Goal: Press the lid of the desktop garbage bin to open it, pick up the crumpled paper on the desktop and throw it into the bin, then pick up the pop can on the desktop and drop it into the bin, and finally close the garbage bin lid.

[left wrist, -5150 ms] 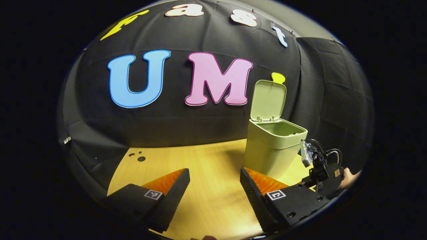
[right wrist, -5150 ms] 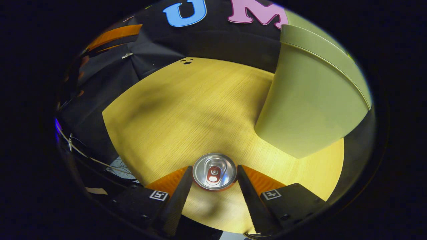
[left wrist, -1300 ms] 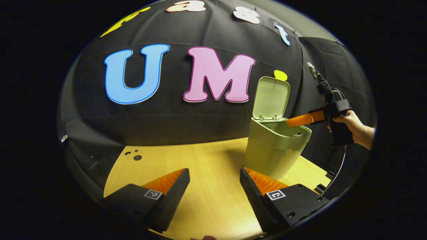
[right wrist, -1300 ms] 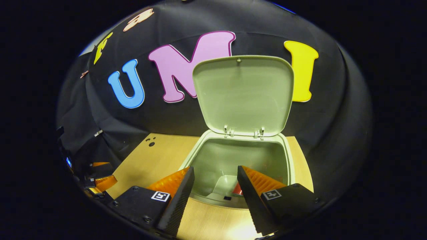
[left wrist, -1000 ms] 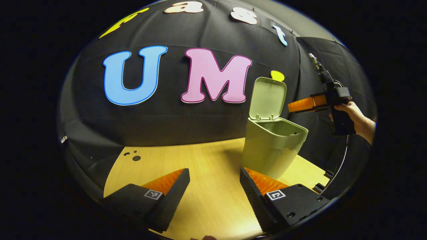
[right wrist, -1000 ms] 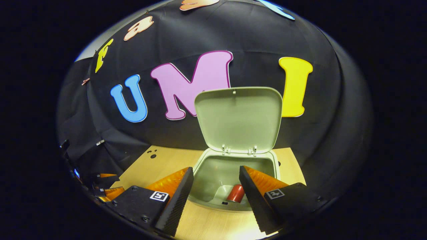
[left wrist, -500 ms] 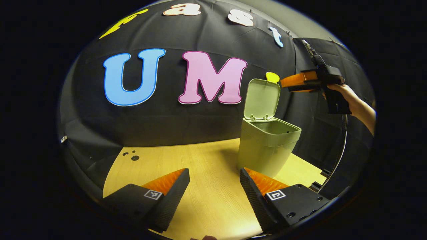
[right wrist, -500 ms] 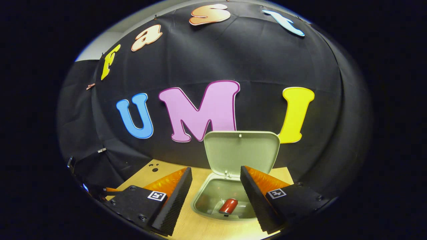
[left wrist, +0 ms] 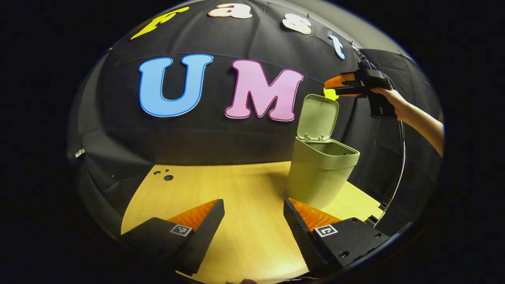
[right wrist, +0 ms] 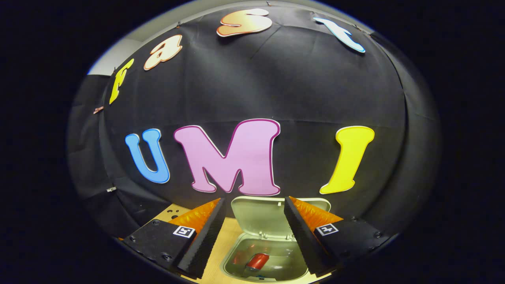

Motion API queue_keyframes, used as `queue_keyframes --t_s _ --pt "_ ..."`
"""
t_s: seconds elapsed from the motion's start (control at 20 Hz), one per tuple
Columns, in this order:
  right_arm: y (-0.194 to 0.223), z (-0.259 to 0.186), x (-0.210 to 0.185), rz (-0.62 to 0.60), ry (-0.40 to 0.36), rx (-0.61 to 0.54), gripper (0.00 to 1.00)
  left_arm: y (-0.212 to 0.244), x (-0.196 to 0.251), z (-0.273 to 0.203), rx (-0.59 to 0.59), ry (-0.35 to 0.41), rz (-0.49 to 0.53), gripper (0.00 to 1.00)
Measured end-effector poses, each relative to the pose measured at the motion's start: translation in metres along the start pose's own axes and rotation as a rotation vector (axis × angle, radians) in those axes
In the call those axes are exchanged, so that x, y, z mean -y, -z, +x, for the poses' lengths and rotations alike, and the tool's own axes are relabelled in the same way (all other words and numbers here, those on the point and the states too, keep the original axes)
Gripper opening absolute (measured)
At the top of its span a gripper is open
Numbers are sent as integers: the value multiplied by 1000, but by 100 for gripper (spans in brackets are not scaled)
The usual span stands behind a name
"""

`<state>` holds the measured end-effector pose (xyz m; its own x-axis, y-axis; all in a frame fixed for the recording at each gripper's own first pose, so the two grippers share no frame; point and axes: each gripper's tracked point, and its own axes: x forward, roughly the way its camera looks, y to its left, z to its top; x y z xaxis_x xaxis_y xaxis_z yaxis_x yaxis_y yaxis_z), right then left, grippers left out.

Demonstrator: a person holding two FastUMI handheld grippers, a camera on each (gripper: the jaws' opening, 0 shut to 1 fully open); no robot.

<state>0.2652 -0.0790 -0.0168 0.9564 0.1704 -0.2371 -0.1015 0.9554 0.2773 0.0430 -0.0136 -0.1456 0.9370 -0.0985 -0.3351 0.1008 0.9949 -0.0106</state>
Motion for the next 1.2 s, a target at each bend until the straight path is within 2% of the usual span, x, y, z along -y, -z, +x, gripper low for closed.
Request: queue_keyframes --t_s 0.35,0.65,0.9,1.2 --pt "-7 46 28 87 80 40 96 11 -19 -17 -10 -56 -48 96" --pt "12 69 35 50 111 -11 98 13 -26 -23 -17 -82 -43 96" --pt "29 48 25 -61 91 -64 97 13 -19 -15 -23 -63 -47 96" --pt "62 12 16 -46 55 -144 98 13 -2 -9 -29 -12 -22 96"
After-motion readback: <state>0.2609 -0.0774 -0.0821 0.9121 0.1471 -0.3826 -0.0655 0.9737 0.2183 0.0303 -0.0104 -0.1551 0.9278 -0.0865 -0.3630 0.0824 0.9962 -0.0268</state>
